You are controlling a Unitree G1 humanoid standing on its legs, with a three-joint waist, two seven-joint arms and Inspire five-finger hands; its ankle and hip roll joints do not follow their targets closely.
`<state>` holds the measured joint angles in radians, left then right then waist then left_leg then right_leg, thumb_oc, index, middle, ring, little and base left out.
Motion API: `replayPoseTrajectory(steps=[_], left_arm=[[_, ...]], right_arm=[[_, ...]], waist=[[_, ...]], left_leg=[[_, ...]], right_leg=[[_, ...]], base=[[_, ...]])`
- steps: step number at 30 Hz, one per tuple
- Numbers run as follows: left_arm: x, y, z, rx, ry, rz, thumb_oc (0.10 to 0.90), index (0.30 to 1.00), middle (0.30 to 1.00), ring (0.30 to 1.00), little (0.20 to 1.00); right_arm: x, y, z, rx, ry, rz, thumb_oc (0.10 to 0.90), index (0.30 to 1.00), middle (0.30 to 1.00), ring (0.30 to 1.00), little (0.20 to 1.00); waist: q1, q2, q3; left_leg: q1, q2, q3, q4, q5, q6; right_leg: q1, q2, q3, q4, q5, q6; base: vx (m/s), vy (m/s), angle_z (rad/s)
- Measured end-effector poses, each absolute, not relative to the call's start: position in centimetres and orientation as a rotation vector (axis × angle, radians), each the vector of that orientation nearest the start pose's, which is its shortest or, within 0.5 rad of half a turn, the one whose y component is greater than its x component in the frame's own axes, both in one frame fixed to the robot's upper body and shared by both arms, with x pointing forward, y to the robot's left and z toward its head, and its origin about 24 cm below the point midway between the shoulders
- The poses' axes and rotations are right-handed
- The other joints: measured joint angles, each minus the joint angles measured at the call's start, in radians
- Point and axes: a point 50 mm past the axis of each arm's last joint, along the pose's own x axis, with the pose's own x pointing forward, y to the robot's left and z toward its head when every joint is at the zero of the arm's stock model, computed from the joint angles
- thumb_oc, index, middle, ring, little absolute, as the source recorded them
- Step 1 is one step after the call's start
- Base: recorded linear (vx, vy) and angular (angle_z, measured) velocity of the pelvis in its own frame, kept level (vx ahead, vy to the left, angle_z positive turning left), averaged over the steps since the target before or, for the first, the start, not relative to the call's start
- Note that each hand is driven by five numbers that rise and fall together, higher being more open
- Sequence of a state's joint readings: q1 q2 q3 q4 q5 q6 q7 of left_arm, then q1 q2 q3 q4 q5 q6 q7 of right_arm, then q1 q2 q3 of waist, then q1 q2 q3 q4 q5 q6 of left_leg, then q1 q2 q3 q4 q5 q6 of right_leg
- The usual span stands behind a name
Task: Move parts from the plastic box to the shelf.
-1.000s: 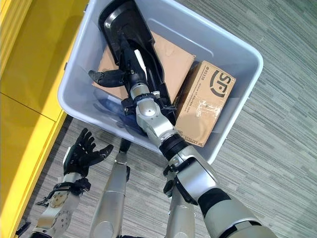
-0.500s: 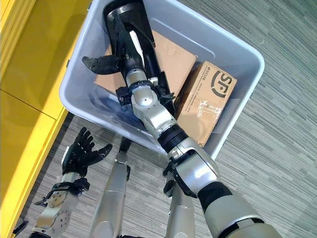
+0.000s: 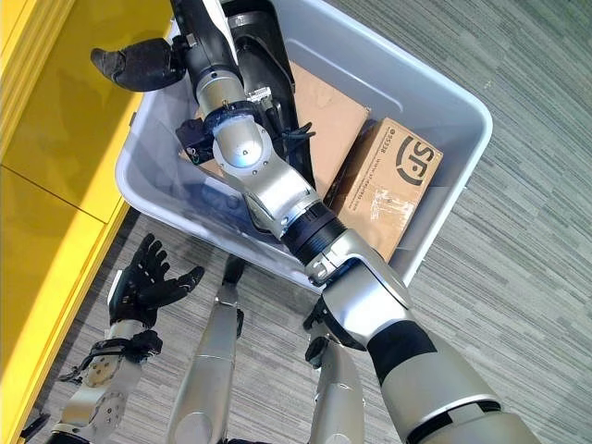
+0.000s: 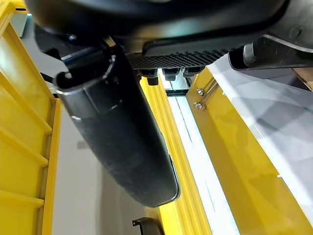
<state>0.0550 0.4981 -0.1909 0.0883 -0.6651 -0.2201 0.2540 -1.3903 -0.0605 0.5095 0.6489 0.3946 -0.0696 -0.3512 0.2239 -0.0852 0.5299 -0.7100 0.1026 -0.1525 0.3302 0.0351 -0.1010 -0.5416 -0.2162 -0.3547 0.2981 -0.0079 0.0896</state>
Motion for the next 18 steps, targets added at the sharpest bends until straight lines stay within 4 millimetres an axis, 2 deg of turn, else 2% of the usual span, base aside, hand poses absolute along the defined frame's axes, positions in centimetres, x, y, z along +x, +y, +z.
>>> replayPoseTrajectory(steps=[3, 10, 13, 17, 18], left_arm=[[23.7, 22.8, 3.4, -0.169, 0.031, 0.183, 0.9, 1.0, 1.0, 1.0, 1.0], [23.7, 22.8, 3.5, -0.17, 0.028, 0.191, 0.9, 1.0, 1.0, 1.0, 1.0], [23.7, 23.0, 3.5, -0.169, 0.029, 0.205, 0.9, 1.0, 1.0, 1.0, 1.0], [23.6, 22.8, 3.7, -0.173, 0.02, 0.197, 0.9, 1.0, 1.0, 1.0, 1.0], [23.7, 22.8, 3.8, -0.175, 0.018, 0.197, 0.9, 1.0, 1.0, 1.0, 1.0]], right_arm=[[34.9, 2.6, 32.9, -0.071, -0.698, 0.357, 0.9, 1.0, 1.0, 1.0, 1.0], [32.6, 1.1, 35.0, -0.063, -0.875, 0.364, 0.9, 1.0, 1.0, 1.0, 1.0], [30.4, -0.4, 34.9, -0.092, -0.997, 0.367, 0.9, 1.0, 1.0, 1.0, 1.0], [28.5, -2.8, 33.7, -0.203, -1.115, 0.343, 0.9, 1.0, 1.0, 1.0, 1.0], [28.5, -3.2, 33.5, -0.23, -1.122, 0.331, 0.9, 1.0, 1.0, 1.0, 1.0]], waist=[[-0.002, -0.001, 0.0], [-0.013, -0.006, 0.0], [-0.037, -0.018, 0.001], [-0.06, -0.024, 0.001], [-0.062, -0.024, 0.001]], left_leg=[[0.0, 0.0, 0.0, 0.0, 0.0, 0.0], [0.001, 0.0, 0.0, 0.002, 0.001, 0.001], [0.001, 0.0, 0.002, 0.004, 0.0, 0.001], [0.0, 0.002, 0.005, 0.008, -0.001, 0.003], [0.0, 0.002, 0.008, 0.01, -0.002, 0.004]], right_leg=[[0.0, 0.0, 0.0, 0.0, 0.0, 0.0], [0.0, -0.001, 0.0, 0.003, 0.0, 0.0], [0.0, -0.001, 0.002, 0.003, 0.0, 0.0], [-0.003, 0.001, 0.006, 0.007, 0.001, -0.001], [-0.005, 0.002, 0.01, 0.008, 0.001, -0.002]], base=[[0.0, 0.0, 0.0], [0.0, 0.0, 0.0], [0.0, 0.0, 0.0], [0.0, -0.004, -0.03], [0.0, -0.005, -0.09]])
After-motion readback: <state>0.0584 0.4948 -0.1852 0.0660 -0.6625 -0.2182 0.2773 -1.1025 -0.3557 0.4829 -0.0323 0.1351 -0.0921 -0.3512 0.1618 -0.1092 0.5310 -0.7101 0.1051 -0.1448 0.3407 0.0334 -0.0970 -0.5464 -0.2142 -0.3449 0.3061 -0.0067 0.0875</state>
